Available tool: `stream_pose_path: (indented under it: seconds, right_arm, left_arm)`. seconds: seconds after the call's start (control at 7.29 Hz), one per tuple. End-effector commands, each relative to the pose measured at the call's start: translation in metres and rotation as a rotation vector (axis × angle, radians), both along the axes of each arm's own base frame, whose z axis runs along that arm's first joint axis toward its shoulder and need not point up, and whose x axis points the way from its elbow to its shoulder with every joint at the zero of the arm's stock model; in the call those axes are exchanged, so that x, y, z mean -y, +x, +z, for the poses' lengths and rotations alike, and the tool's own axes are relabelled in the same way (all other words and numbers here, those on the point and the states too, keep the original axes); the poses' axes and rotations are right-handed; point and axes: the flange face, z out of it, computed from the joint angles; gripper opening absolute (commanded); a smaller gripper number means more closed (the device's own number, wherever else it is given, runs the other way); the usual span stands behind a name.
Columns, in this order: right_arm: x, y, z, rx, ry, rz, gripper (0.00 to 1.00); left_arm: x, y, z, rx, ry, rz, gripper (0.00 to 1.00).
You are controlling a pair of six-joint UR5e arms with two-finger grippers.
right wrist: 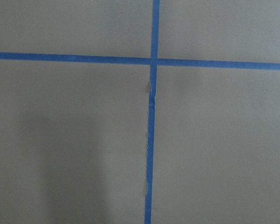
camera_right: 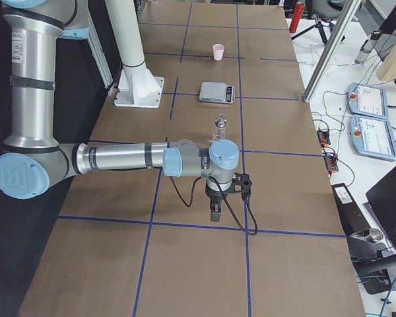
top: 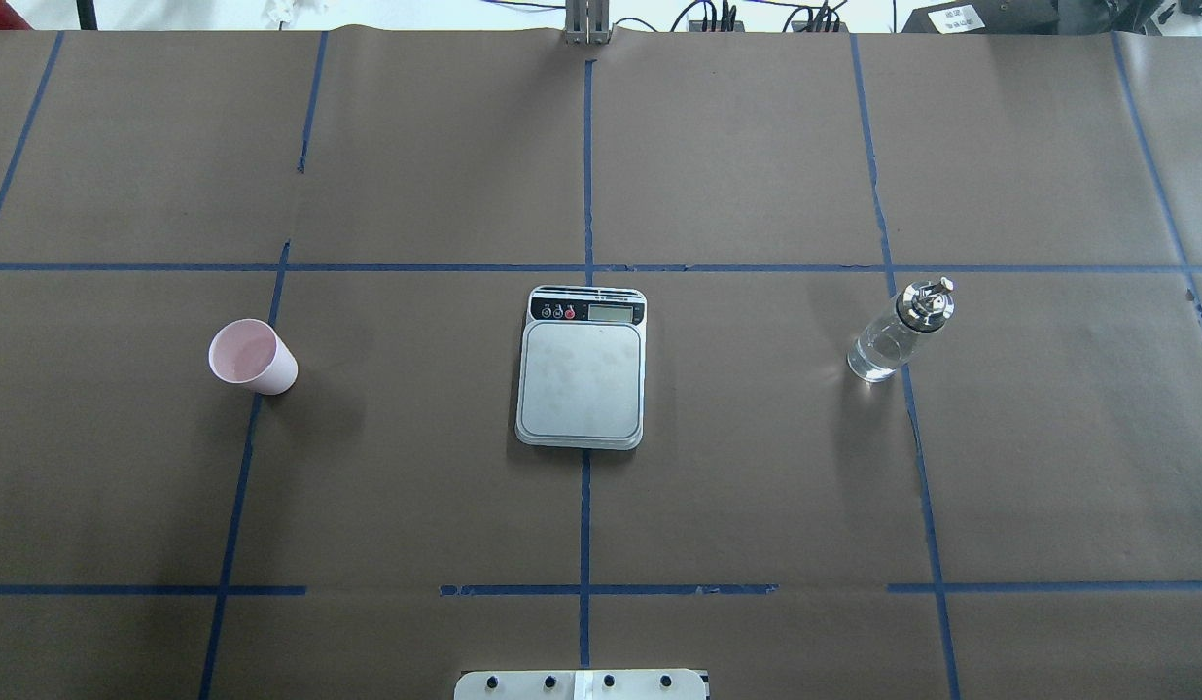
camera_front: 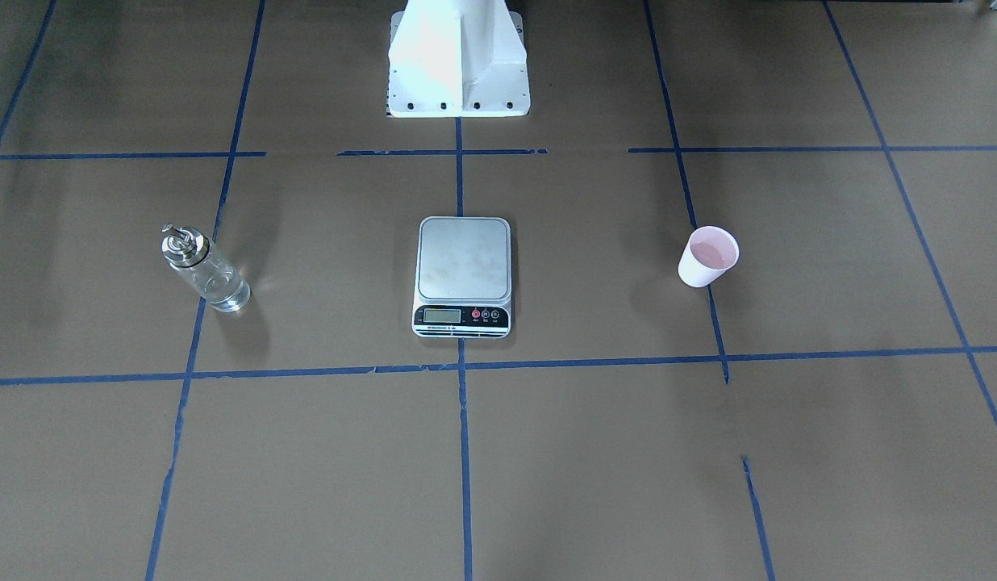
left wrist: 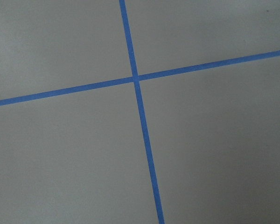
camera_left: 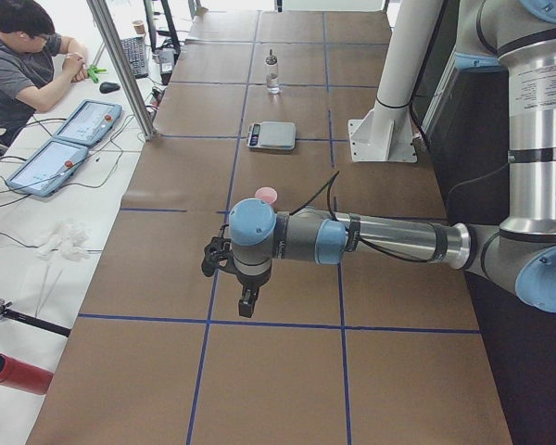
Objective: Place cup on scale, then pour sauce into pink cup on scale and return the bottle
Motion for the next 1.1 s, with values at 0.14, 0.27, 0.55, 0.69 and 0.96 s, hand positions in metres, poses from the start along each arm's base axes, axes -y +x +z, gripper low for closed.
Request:
stream_pose_path:
  seconds: [0.14, 0.27, 0.55, 0.69, 0.96]
  right_arm:
    - [0.002, -0.001, -0.003, 0.002, 0.005, 0.000, 1.00]
    - [0.005, -0.001, -0.007, 0.004, 0.032, 0.000, 1.00]
    - [0.014, -0.043, -0.021, 0.018, 0.136, -0.090, 1.00]
    - [0.029, -0.062, -0.044, 0.038, 0.227, -0.113, 1.00]
    - [0.037, -0.065, -0.061, 0.059, 0.406, -0.112, 1.00]
  left_arm:
    - [0.002, 0.000, -0.005, -0.003, 0.039, 0.000, 1.00]
    - [0.002, 0.000, -0.005, -0.003, 0.042, 0.000, 1.00]
    - [0.006, 0.001, -0.017, 0.000, 0.135, 0.002, 1.00]
    - [0.009, 0.002, -0.034, -0.003, 0.226, 0.005, 1.00]
    - [0.014, 0.004, -0.070, -0.008, 0.492, 0.006, 1.00]
